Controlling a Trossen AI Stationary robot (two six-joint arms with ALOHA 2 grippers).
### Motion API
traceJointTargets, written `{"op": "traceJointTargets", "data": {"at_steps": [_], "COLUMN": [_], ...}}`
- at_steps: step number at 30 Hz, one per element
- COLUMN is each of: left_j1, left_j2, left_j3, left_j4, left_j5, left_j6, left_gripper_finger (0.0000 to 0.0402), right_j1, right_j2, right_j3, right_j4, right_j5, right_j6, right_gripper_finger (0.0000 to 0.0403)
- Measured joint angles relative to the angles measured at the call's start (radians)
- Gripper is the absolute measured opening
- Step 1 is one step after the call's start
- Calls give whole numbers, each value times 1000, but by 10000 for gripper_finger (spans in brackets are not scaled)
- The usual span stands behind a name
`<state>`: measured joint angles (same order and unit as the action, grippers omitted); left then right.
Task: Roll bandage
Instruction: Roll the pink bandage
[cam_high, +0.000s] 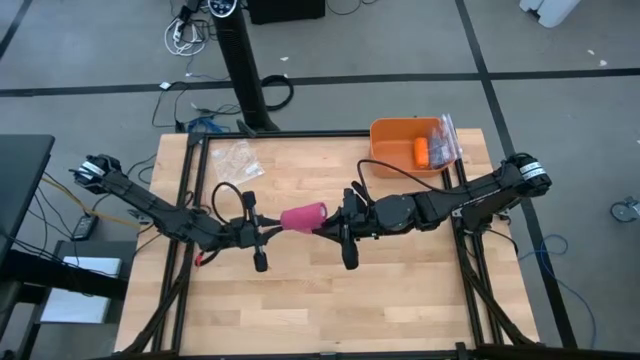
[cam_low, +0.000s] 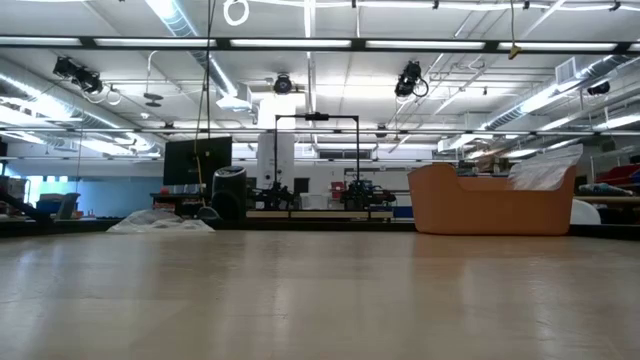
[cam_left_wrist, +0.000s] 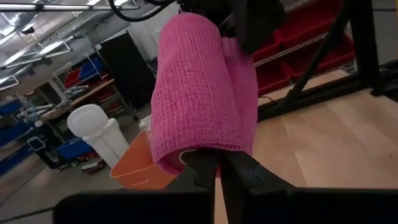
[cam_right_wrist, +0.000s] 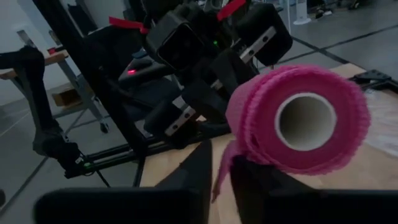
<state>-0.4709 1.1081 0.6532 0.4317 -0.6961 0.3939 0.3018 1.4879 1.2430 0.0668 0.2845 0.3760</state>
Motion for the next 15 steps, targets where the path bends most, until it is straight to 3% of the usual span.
{"op": "traceJointTargets", "data": {"at_steps": [8,15], "left_j1": [-1,-7], "left_j2": [1,2], "left_j3": [-1,-3], "left_j4": [-6,-15], "left_j5": [1,4], "left_j6": [23,22], "left_gripper_finger": [11,11], "right_j1": [25,45], "right_j2": [0,-3], "right_j3": [0,2], "right_j4": [-30,-181], "right_j5": [6,8], "right_j6": [51,66], "right_gripper_finger": [151,182]}}
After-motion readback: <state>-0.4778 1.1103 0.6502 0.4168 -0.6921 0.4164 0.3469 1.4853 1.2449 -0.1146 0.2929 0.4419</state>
